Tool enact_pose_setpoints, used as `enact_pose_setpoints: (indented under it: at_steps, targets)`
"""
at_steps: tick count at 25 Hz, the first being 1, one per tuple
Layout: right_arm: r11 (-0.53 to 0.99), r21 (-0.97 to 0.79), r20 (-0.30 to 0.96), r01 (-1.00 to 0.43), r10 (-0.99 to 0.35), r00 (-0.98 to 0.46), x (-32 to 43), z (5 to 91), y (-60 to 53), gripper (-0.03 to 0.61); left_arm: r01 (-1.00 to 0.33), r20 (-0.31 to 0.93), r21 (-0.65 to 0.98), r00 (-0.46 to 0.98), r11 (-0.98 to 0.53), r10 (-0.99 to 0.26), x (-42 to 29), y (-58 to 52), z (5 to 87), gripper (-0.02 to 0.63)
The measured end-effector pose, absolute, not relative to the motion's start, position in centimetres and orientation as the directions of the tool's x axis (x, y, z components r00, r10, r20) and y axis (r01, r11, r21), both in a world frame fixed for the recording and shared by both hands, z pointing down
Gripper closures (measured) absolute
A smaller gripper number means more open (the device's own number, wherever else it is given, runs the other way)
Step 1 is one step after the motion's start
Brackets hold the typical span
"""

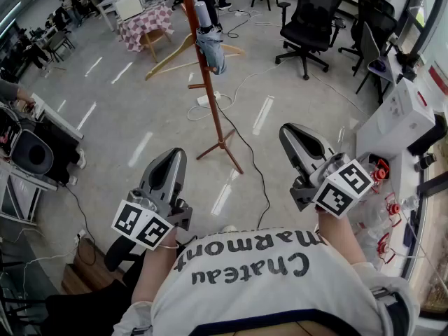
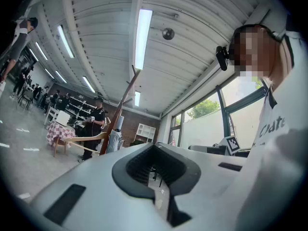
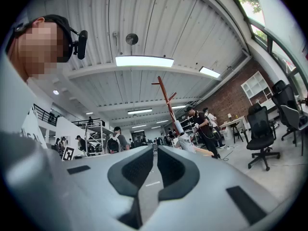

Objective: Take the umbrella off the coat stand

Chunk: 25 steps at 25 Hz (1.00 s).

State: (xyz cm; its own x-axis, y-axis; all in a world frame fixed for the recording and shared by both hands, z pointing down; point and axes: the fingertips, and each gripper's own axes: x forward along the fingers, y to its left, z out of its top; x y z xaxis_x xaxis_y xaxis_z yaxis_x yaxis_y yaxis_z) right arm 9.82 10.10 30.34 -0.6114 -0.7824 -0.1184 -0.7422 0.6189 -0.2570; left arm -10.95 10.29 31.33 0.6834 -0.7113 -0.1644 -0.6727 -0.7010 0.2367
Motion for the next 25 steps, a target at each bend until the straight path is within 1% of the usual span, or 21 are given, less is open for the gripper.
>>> enact_pose_setpoints:
  at_steps: [13,21,25]
  targets:
    - [0.593,-0.255,-0.079,-0.764,-0.8,-0.595,7.4,31.5,6.0,0.531,-0.69,-0.168,0.253,0.659,-0.678,-0.733,-14.5,6.8,32.0,0.591]
    - [0.529,-0.301,-0.061,-0.794,-0.841,-0.537,5.2,32.4,1.5,0.531,-0.696,-0.133,0.221,0.672,-0.683,-0.728,-15.3,2.7,32.1,0.591]
    - [0.472,-0.315,-0.055,-0.823,-0.875,-0.481,3.9,32.9,-0.3,0.531,-0.705,-0.123,0.208,0.668,-0.678,-0.734,-16.3,0.6,32.4,0.591]
